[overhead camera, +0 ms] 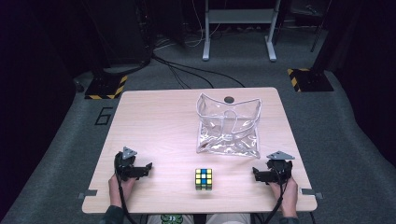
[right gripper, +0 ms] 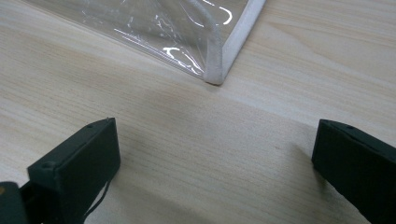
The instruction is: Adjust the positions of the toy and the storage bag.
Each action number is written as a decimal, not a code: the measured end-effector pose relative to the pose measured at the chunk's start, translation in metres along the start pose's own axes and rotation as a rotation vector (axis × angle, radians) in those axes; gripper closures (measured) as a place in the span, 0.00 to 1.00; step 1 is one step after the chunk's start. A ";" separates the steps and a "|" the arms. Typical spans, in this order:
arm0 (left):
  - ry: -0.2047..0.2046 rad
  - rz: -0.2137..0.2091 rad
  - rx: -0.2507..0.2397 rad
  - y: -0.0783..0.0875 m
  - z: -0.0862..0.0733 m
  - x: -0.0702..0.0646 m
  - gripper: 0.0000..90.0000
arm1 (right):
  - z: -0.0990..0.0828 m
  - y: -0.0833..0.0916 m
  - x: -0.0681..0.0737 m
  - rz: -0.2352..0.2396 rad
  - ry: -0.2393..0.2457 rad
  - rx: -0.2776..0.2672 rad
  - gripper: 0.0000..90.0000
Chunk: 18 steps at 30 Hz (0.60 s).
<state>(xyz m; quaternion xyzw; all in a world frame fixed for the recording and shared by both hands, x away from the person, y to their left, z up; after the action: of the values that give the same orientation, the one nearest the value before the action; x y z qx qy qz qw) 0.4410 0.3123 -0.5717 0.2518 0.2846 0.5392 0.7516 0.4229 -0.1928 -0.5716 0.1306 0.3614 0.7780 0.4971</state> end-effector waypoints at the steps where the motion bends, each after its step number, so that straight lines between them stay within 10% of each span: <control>1: 0.001 0.001 -0.001 0.000 0.000 0.000 0.08 | 0.000 0.000 0.000 0.000 0.001 0.000 0.01; 18: 0.005 0.003 -0.006 0.000 0.000 0.000 0.08 | 0.000 0.001 0.000 -0.003 -0.007 -0.008 0.03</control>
<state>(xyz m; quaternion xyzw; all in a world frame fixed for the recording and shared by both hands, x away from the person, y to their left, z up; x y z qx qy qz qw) 0.4409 0.3128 -0.5718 0.2489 0.2844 0.5418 0.7507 0.4225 -0.1924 -0.5708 0.1307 0.3567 0.7782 0.5000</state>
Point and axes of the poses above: each handheld gripper's, and its own axes: y roughly backward along the jaws, z roughly out of its top, x roughly to its left, the point moved 6 cm from there along -y, roughly forward along the jaws, and after that the axes turned 12 degrees about y, right-handed, at the moved point
